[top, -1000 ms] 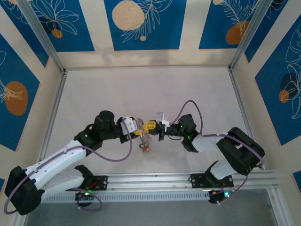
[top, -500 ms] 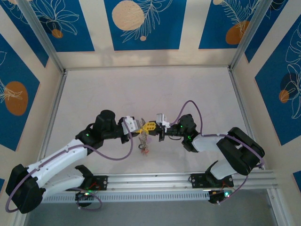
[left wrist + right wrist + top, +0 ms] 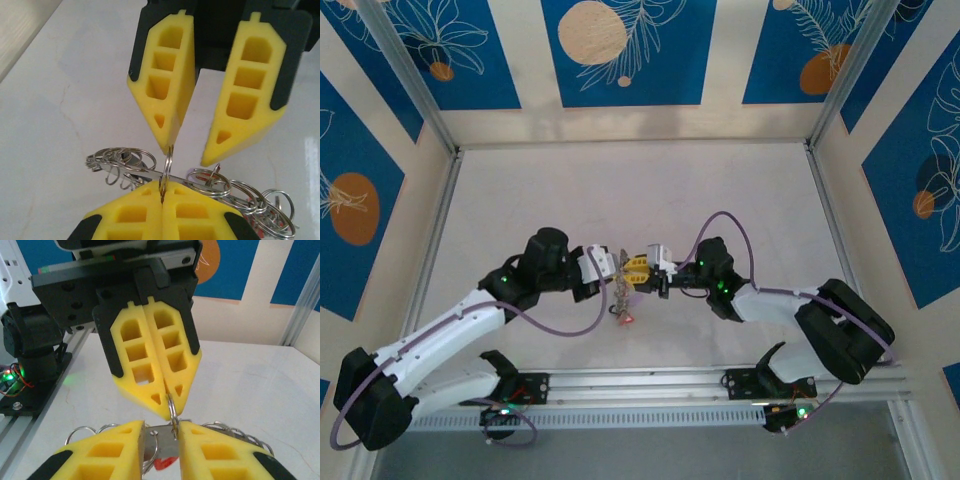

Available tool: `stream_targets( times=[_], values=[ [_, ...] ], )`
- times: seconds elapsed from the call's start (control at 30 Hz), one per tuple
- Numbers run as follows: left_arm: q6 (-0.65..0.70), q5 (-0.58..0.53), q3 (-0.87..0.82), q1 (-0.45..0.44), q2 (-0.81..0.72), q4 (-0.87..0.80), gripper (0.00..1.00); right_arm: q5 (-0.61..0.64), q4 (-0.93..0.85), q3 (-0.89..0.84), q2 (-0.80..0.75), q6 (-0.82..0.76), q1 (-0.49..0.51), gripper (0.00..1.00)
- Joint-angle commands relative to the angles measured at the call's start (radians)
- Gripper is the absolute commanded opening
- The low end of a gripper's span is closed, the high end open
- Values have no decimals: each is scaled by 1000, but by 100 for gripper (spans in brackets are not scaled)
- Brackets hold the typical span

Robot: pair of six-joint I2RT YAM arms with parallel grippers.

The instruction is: Put the keys on the keyring

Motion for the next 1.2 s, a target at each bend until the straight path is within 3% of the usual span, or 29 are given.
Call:
stream_targets(
  times=[0.0, 0.27, 0.73, 0.8, 0.93, 1.17],
  values=[
    [119, -99, 84, -32, 17, -112, 0, 5, -112, 29, -18, -37, 5, 26],
    [172, -131, 140, -73, 69, -175, 0, -2, -111, 52, 13, -11, 12, 30],
    [179, -111, 171, -85, 98, -181, 0, 3, -141, 71, 56, -45, 37, 27],
    [181, -114, 171, -85, 97, -183, 0, 9, -149, 69, 53, -51, 38, 23],
    [182, -112, 168, -85, 98, -187, 0, 7, -142, 63, 37, -49, 39, 0],
    [220, -122, 50, -80, 37, -128, 5, 1, 26, 17, 21, 28, 14, 0]
  ],
)
